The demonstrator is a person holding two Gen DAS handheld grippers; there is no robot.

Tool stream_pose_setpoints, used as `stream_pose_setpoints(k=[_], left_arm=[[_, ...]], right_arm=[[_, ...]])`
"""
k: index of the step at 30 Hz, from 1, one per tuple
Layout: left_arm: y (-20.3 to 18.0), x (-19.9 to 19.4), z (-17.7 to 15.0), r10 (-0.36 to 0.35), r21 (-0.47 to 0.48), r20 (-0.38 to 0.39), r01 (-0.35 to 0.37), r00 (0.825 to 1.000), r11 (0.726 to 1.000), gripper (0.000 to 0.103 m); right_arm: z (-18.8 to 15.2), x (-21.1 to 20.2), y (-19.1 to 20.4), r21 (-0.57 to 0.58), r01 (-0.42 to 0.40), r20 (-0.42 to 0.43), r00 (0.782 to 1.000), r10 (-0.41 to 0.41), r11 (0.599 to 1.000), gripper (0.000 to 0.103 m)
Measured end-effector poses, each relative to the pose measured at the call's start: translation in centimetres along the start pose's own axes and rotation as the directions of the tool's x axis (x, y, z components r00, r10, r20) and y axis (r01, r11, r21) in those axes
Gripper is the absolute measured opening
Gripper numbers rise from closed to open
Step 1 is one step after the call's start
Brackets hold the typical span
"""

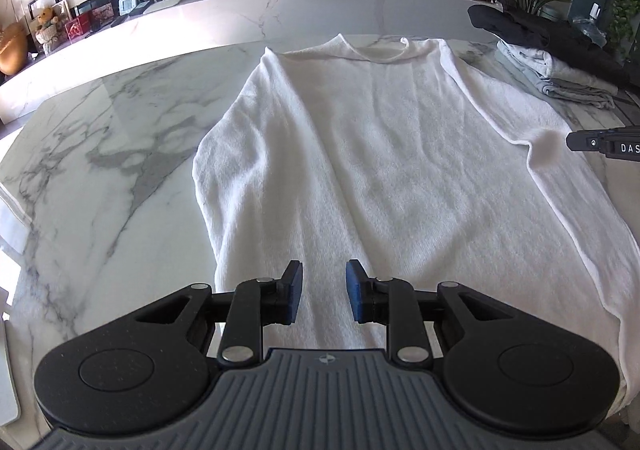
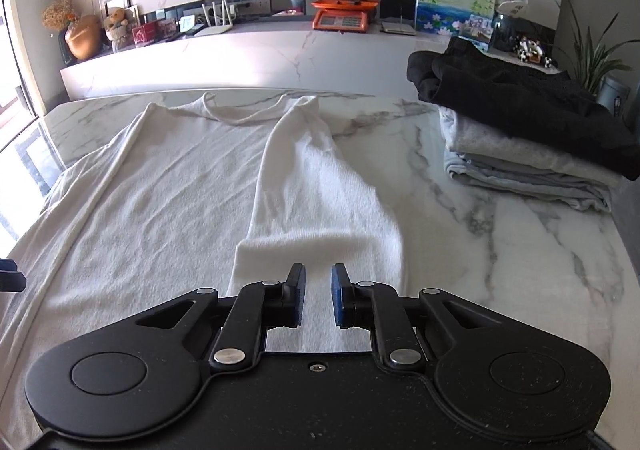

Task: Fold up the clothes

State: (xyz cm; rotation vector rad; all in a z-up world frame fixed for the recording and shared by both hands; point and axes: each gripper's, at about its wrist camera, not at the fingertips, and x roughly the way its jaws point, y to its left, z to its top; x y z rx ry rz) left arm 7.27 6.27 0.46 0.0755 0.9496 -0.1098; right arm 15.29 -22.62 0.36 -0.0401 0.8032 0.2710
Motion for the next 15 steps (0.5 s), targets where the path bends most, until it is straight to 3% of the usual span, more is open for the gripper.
stream_pose_setpoints(k=[9, 14, 15], left_arm=[[0.4, 1.3, 0.8, -0.041, 0.020, -0.056, 0.042, 0.998, 0.999, 0.022], [0.8, 1.3, 1.1, -0.063, 0.023, -0.075, 0.065, 0.995, 0.998, 0.022], [0.8, 1.4, 1.2, -0.067, 0.028, -0.076, 0.069, 0.995, 0.997, 0.022]], right_arm=[[4.3, 8.2, 1.1, -0.026, -0.036, -0.051, 0.998, 0.035, 0.999, 0.012], [6.1, 10.7, 1.0, -0.019, -0.017, -0.014, 1.000, 0.016, 1.000, 0.011], [6.5, 11.2, 0.9, -0.016, -0.013, -0.009, 1.000, 0.013, 1.000, 0.007]])
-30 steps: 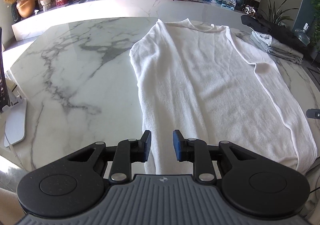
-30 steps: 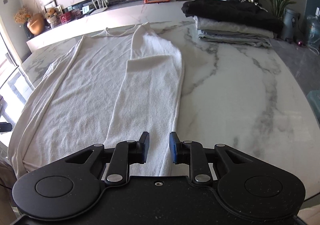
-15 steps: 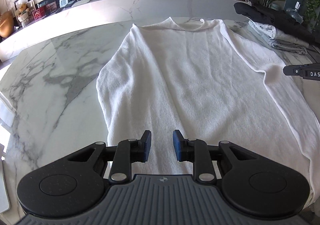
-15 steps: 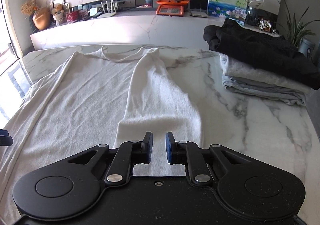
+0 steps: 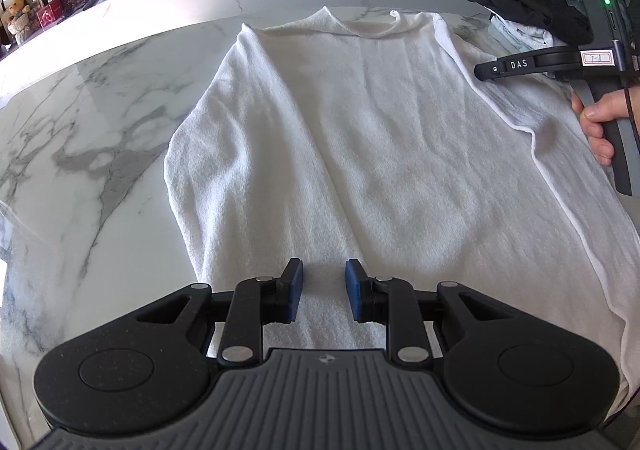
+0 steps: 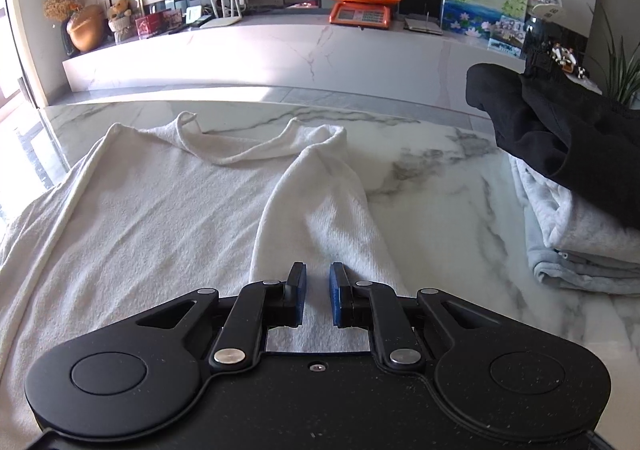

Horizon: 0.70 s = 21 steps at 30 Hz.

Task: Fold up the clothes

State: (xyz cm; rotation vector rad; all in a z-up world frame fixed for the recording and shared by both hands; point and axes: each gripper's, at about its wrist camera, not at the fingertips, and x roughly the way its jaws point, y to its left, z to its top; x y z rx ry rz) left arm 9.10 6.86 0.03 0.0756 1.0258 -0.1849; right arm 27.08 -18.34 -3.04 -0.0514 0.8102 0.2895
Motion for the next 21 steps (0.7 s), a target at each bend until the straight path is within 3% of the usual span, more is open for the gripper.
stream_pose_setpoints(k=[13, 21], left_arm=[[0.0, -0.1, -0.1, -0.021, 0.010, 0.021, 0.021, 1.000, 1.000, 0.022], [0.1, -0.1, -0.1, -0.029, -0.001, 0.035, 0.029, 0.999, 1.000, 0.022]], right_arm=[[4.2, 5.3, -1.4, -0.020, 0.089, 0.061, 0.994, -0.088, 0.996, 0.004], [4.7, 5.2, -1.9, 0.007, 0.066, 0.027, 0.997, -0.066, 0.998, 0.006]])
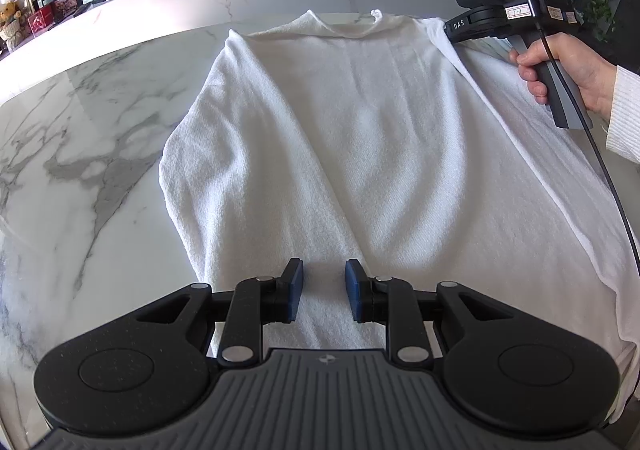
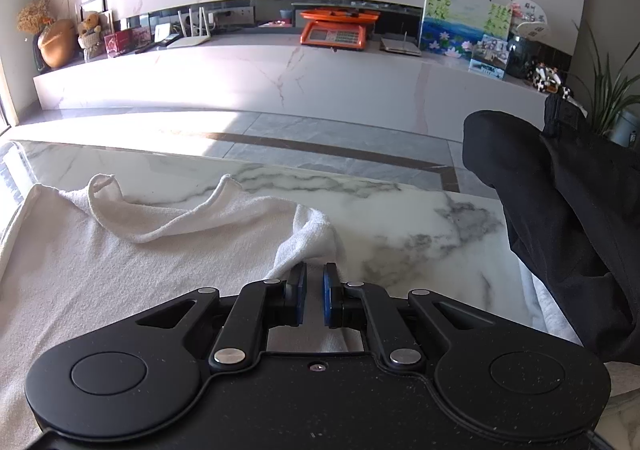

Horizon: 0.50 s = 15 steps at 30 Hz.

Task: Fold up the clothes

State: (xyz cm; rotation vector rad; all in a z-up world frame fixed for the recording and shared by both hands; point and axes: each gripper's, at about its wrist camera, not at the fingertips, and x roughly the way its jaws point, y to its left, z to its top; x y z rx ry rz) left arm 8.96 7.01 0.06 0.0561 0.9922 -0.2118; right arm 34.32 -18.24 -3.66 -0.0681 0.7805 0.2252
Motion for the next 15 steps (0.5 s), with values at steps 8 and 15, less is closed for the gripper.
stream_pose_setpoints(k=[8, 15], left_arm=[[-0.3, -1.4, -0.3, 0.018, -0.010, 0.065, -0.017, 0.998, 1.000, 0.022], [-2.1, -3.6, -1.4, 0.010, 0.013, 0.075, -0.011, 0.997, 1.000, 0.022]], right_arm=[[-3.1, -6.3, -0.5, 0.007, -0.010, -0.032, 0.999, 0.010, 1.000, 0.026], [-8.7, -14.0, -2.1, 0.068, -0.012, -0.072, 0.997, 0.017, 0.998, 0.028]])
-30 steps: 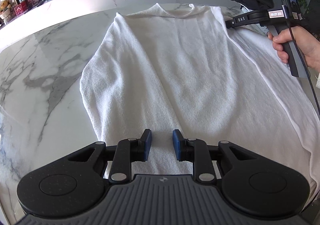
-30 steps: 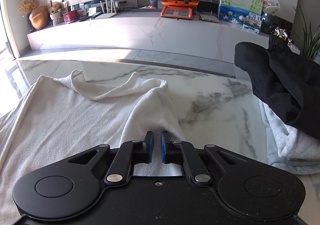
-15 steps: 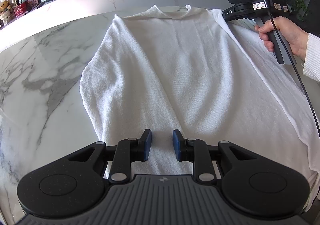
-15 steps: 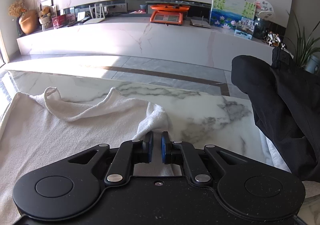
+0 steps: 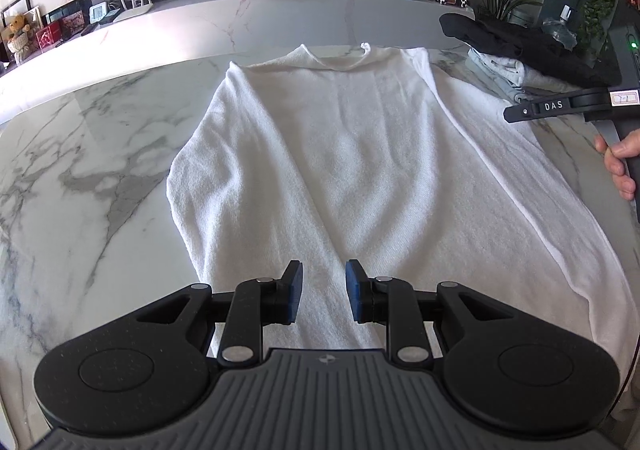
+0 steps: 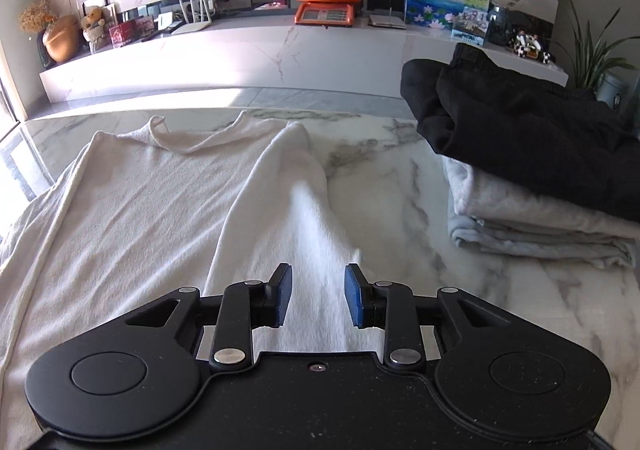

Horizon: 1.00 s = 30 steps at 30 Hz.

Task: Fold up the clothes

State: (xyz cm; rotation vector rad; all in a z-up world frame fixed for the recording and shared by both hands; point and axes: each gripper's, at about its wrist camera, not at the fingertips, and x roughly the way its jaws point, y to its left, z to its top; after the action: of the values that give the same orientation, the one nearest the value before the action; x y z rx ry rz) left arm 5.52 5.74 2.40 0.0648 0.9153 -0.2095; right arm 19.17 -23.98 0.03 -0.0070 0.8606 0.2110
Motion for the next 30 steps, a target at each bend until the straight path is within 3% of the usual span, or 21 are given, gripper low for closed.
stream_pose_setpoints(k=[5, 12, 17, 22, 24, 30], left_arm=[[-1.1, -1.9, -1.6, 0.004, -0.013, 0.003, -0.004, 1.000, 1.000, 0.022], [-0.5, -3.4, -4.5, 0.074, -0.086, -0.005, -0.074, 0.997, 0.994, 0.022], [0.7, -3.4, -6.4, 0.129, -0.141, -0.025, -0.131, 0.991, 0.981, 0.022], [1.7, -3.7, -7.5, 0.106, -0.220, -0.011, -0.106, 0.994, 0.970, 0.024], [1.9, -3.8, -7.9, 0.100, -0.241, -0.014, -0.101, 0.995, 0.965, 0.031], [2.4, -3.5, -8.7, 0.077, -0.281, -0.018, -0.078, 0.997, 0.957, 0.031]], right_arm=[[-5.5, -5.1, -1.1, 0.062, -0.010, -0.019, 1.000, 0.011, 0.998, 0.030], [-11.0, -8.9, -1.8, 0.174, -0.036, -0.043, 0.998, 0.044, 0.984, 0.030], [-12.7, -10.1, -2.1, 0.227, -0.049, -0.040, 0.997, 0.059, 0.973, 0.030], [-13.9, -10.8, -2.2, 0.254, -0.060, -0.050, 0.996, 0.075, 0.965, 0.030], [-14.3, -10.9, -2.1, 0.257, -0.060, -0.053, 0.996, 0.076, 0.965, 0.030], [-15.0, -11.3, -1.3, 0.240, -0.068, -0.047, 0.996, 0.082, 0.968, 0.030]])
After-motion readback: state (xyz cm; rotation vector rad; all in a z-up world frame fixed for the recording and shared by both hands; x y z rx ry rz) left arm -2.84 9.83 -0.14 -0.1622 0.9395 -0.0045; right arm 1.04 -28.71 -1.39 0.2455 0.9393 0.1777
